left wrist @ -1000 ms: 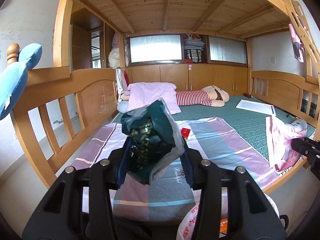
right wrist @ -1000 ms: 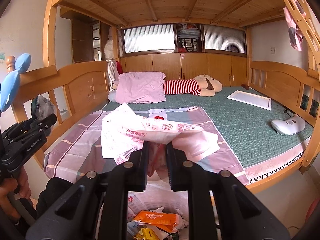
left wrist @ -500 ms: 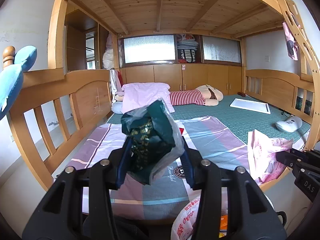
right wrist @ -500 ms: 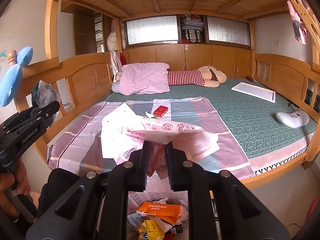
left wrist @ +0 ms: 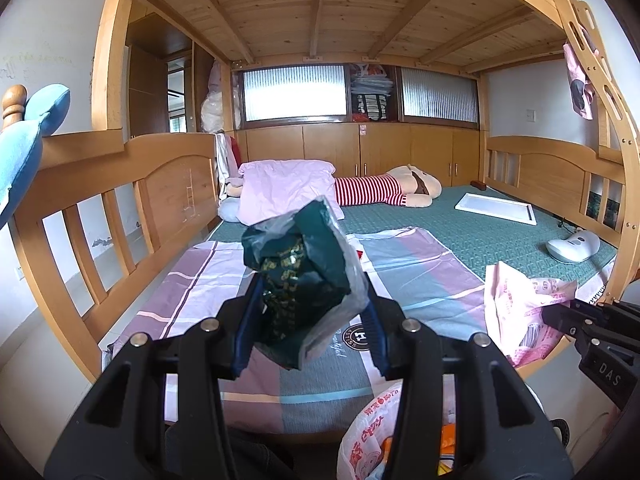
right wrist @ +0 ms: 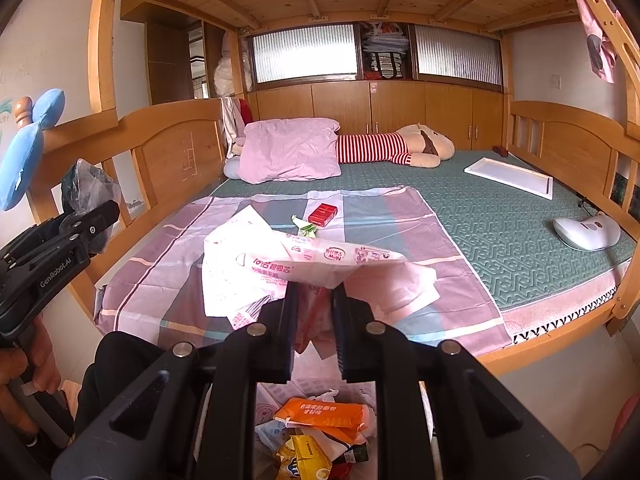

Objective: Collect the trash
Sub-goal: 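Carry the tissue and black bag to the white bag and release them, then move both tools back toward the red box and green wrapper, then grasp the red cigarette box with the right tool while the left tool grasps the green wrapper, then carry the red box and green wrapper over the white bag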

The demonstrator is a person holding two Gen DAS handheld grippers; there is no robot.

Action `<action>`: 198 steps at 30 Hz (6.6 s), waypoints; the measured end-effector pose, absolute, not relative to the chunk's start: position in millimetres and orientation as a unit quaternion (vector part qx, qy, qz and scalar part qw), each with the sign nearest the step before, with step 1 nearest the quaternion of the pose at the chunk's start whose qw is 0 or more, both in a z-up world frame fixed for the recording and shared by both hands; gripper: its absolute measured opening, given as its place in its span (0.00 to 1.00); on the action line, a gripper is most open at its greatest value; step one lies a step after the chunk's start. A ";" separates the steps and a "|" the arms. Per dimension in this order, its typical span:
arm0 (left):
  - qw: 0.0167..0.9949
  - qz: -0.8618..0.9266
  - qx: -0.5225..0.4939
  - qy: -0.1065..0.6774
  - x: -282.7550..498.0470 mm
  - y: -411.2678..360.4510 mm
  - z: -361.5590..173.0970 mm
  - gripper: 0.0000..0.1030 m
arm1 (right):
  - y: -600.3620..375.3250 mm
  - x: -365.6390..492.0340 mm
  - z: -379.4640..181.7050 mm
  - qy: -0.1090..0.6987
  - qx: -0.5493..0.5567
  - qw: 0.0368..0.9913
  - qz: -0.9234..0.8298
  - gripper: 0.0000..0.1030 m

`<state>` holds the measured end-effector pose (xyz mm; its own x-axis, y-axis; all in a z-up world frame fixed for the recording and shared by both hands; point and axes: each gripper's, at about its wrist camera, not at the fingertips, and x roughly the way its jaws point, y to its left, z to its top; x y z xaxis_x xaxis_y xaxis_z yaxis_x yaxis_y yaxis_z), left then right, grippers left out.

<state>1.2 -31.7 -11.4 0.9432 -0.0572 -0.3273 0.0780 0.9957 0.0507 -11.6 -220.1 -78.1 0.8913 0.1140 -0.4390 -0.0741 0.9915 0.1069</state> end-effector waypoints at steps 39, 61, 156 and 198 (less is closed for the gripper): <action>0.851 -0.298 0.090 0.422 26.8 -118.5 -152.7 0.48 | -275.6 -7.3 -124.8 0.301 0.115 0.946 -0.029 0.35; 0.908 -0.103 0.005 0.406 119.8 -30.7 -150.3 0.79 | -255.3 96.2 -113.4 0.330 0.105 0.938 0.006 0.37; 0.924 -0.013 -0.018 0.381 253.8 27.2 -189.8 0.27 | -199.9 137.6 -150.3 0.349 0.048 0.935 -0.026 0.57; 0.981 -0.064 0.050 0.177 3.8 -33.3 -6.8 0.28 | -220.6 -24.3 -74.5 0.226 0.029 0.974 0.003 0.57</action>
